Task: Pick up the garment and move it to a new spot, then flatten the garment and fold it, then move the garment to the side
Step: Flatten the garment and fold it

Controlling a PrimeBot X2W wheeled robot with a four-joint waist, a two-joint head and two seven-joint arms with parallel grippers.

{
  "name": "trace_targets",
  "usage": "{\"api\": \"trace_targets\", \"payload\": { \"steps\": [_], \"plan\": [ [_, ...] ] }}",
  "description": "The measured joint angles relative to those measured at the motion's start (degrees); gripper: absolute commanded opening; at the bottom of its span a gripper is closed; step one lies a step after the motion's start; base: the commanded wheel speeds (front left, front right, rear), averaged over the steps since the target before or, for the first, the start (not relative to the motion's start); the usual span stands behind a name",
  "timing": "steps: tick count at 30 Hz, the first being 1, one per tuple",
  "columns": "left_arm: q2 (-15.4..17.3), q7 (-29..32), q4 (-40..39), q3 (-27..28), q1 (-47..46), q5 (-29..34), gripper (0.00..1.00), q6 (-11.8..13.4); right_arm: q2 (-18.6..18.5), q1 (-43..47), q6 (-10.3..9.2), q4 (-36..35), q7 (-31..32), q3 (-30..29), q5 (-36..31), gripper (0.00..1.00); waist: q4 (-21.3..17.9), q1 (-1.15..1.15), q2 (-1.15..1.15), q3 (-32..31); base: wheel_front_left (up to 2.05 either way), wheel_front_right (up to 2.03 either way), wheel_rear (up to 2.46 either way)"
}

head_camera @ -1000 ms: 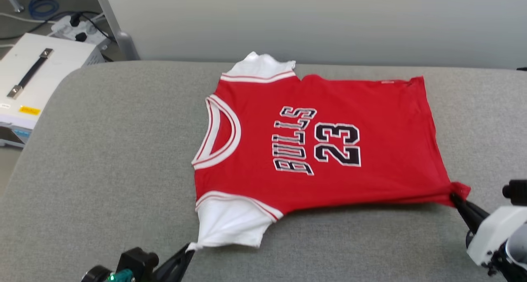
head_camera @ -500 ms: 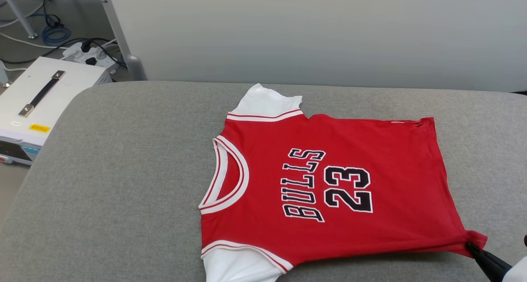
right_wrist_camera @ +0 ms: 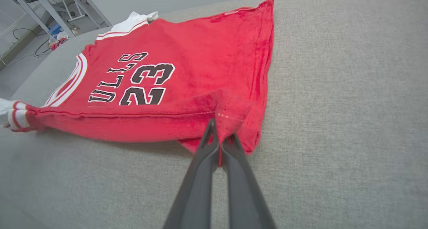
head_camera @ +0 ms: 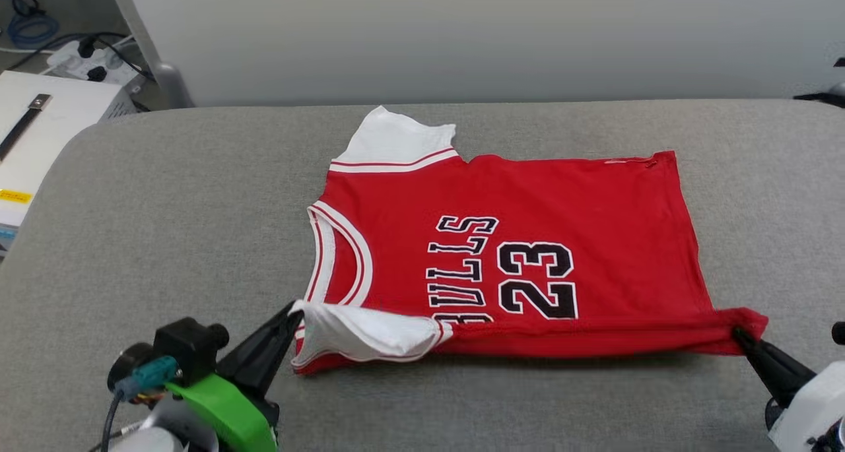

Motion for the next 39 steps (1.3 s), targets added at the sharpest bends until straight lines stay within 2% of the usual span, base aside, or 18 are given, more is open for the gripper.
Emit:
{"api": "trace_targets", "payload": {
  "steps": [6,13,24,30,31,32,39],
  "plan": [
    [0.3,3.8,3.6,0.9,-7.0,0.0,0.0,-2.3,2.4,-5.5,0.0,0.5,3.1,-1.2,-3.6,0.0,-1.7,0.0,0.0,3.0,0.0,0.0,0.0],
    [-0.5,8.6,12.1,0.5,-13.3,-0.2,0.0,-4.4,6.2,-12.8,0.0,5.3,6.6,-0.3,-7.4,0.0,-3.9,0.01,0.0,6.5,0.0,0.0,0.0],
    [-4.0,9.6,24.8,-1.5,-22.4,1.1,0.0,-8.3,9.7,-21.6,0.0,15.1,7.1,3.3,-9.8,0.0,-6.4,0.01,0.0,11.8,0.0,0.0,0.0],
    [-6.4,8.6,30.0,-2.5,-23.9,1.5,0.0,-9.0,9.8,-24.4,0.0,17.7,6.0,5.4,-9.7,0.0,-6.4,0.01,0.0,12.7,0.0,0.0,0.0],
    [-6.8,8.3,30.8,-2.6,-24.0,1.5,0.74,-9.0,9.7,-24.8,0.0,17.9,5.9,5.8,-9.7,0.21,-6.3,0.01,0.0,12.8,0.0,0.0,0.0],
    [-7.3,8.0,31.8,-2.6,-24.1,1.5,1.0,-9.0,9.7,-25.1,0.0,18.5,5.6,6.2,-9.7,1.0,-6.2,0.01,0.0,12.8,0.0,0.0,0.0],
    [-11.7,1.4,36.2,-0.6,-24.1,0.1,1.0,-7.9,9.5,-25.6,0.0,20.4,1.8,7.5,-9.7,1.0,-5.3,0.01,0.0,11.3,0.0,0.0,0.0]
  ]
}}
